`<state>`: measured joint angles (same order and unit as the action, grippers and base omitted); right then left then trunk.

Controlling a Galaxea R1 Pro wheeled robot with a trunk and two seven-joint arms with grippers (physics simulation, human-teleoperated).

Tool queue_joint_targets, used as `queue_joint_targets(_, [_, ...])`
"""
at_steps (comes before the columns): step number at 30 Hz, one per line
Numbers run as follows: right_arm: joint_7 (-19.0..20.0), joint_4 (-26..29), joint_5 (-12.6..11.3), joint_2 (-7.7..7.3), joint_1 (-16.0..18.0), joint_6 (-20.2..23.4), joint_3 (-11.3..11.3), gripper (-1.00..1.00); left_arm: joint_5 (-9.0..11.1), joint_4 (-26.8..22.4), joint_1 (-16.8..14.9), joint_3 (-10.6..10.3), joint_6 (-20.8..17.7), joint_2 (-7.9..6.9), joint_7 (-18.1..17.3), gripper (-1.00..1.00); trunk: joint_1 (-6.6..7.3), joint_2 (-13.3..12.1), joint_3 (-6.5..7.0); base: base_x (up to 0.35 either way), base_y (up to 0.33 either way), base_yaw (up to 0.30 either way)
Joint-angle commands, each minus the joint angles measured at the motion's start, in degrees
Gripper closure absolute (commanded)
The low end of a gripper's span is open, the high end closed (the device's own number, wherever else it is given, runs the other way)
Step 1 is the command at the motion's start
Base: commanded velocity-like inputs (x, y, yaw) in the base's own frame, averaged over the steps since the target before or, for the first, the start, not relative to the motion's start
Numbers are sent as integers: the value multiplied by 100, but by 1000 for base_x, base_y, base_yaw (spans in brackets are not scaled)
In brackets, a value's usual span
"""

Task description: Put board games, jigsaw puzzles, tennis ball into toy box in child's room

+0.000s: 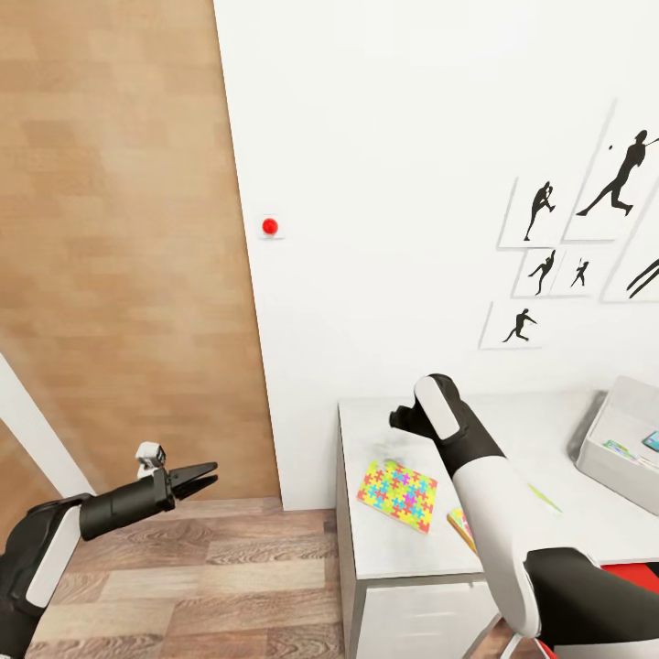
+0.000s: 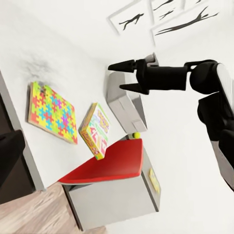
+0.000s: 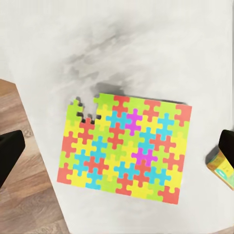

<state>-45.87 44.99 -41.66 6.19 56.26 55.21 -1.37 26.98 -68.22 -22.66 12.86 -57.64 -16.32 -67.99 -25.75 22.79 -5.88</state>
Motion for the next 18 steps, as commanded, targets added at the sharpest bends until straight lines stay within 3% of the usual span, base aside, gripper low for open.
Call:
queue_joint_targets(1, [-61, 2, -57, -8, 4, 2, -13, -100, 6, -4, -8, 2, -33, 0, -9, -100, -4, 13, -13, 0, 0, 0])
queue_joint_targets(5, [-56, -11, -56, -62, 1, -17, -7, -100, 7, -12, -16, 5, -30, 13, -5, -100, -4, 13, -13, 0, 0, 0])
queue_joint_targets(12, [-54, -29, -105, -283, -1, -26, 4, -100, 9, -15, -19, -1, 35, 22, -4, -100, -4, 13, -14, 0, 0, 0])
queue_joint_targets(18, [-54, -78, -122, -361, -1, -27, 10, -100, 9, -16, -19, -2, 75, 24, -2, -100, -4, 13, -44, 0, 0, 0])
